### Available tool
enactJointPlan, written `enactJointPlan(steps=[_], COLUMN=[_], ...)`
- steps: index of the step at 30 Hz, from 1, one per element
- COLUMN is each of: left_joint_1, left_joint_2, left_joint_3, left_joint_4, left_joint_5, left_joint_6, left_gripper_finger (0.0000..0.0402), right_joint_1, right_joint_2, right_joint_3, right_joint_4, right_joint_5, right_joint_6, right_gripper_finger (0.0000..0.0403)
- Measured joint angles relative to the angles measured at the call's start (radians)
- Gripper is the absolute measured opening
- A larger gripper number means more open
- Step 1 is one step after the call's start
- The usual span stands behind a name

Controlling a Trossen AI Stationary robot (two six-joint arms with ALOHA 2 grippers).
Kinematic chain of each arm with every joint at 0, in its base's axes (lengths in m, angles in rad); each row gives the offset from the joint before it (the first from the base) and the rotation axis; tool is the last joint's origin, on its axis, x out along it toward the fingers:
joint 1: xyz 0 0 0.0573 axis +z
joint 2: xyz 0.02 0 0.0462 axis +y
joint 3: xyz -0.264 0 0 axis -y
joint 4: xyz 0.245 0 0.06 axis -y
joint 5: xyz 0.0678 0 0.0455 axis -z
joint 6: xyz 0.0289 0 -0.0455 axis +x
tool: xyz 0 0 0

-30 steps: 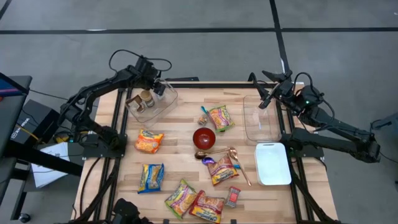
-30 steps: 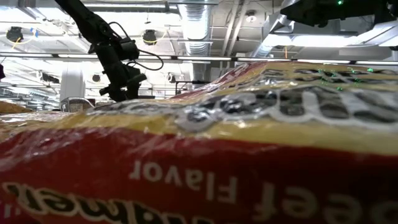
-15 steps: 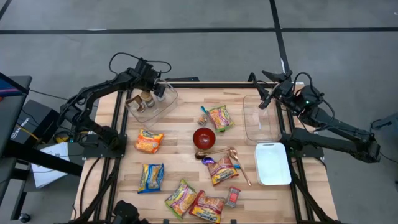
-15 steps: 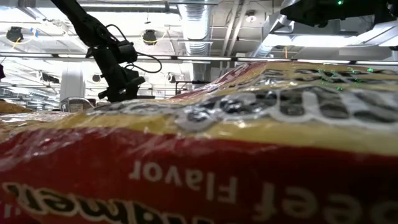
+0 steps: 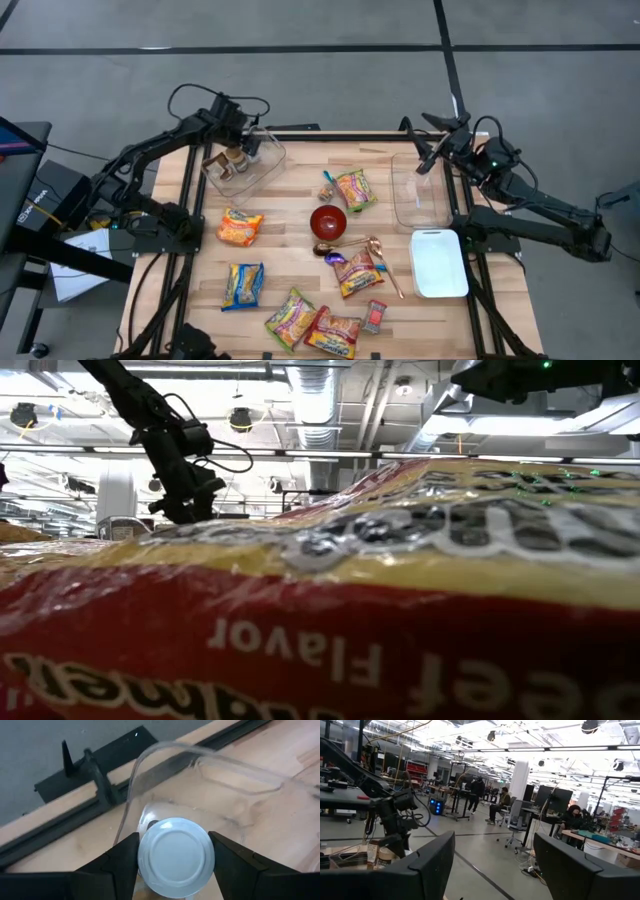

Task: Pick & Place Food Item
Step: Put the white seasoning bottle into the left transparent bin

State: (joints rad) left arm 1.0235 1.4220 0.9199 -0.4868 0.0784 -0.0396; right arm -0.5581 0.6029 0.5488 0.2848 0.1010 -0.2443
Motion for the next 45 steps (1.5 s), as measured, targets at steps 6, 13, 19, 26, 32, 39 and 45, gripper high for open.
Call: enactJointPlan(steps=[6,13,19,26,32,39,45], left_joint_1=[0.0,-0.001,-0.001,-0.005,-0.011,-0.119,-0.174], left_joint_2=[0.0,-0.002,-0.002,-0.04,-0.104,-0.044,-0.006], left_joint_3=[-0.002,-0.002,-0.002,-0.002,-0.002,-0.002,-0.002], left_joint_4=[-0.003,0.015,0.049,0.127,0.153,0.158,0.215], left_joint_5=[0.0,-0.005,-0.033,-0.042,-0.042,-0.059,-0.16], left_joint_6=[0.011,0.013,0.02,0.036,0.031,0.007,0.015], left_gripper_finger=[0.0217,0.0251,0.0274,0.0274,0.0245,0.0089,0.0011], right_joint_1=[-0.023,-0.027,-0.027,-0.027,-0.027,-0.027,-0.026], right_joint_2=[0.019,0.033,0.033,0.033,0.033,0.033,0.033], right_joint_3=[0.0,0.0,0.0,0.0,0.0,0.0,0.0], right_joint_4=[0.003,0.019,0.018,0.018,0.017,0.021,0.026], right_joint_5=[-0.002,-0.026,-0.026,-0.026,-0.026,-0.026,-0.026], right_joint_6=[0.009,0.017,0.017,0.013,0.011,0.008,0.009], right_gripper_finger=[0.0265,0.0265,0.0265,0.0265,0.0265,0.0265,0.0265])
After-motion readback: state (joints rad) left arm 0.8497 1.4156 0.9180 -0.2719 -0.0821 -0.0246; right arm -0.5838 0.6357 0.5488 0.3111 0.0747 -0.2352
